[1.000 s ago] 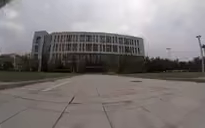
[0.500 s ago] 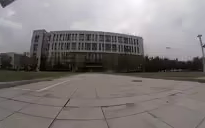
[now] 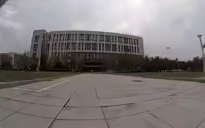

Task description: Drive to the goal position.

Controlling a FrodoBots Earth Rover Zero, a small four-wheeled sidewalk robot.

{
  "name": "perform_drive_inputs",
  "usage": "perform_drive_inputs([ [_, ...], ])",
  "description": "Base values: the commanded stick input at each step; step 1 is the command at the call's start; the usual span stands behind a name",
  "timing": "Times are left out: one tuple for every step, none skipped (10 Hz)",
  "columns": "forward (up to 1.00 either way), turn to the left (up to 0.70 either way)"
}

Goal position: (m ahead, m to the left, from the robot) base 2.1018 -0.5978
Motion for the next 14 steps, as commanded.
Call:
perform_drive_inputs([
  [0.7, 0.0],
  [0.7, 0.0],
  [0.7, 0.0],
  [0.7, 0.0],
  [0.7, 0.0],
  [0.7, 0.0],
  [0.7, 0.0],
  [0.7, 0.0],
  [0.7, 0.0],
  [0.7, 0.0],
  [0.7, 0.0],
  [0.7, 0.0],
  [0.7, 0.0],
  [0.7, 0.0],
])
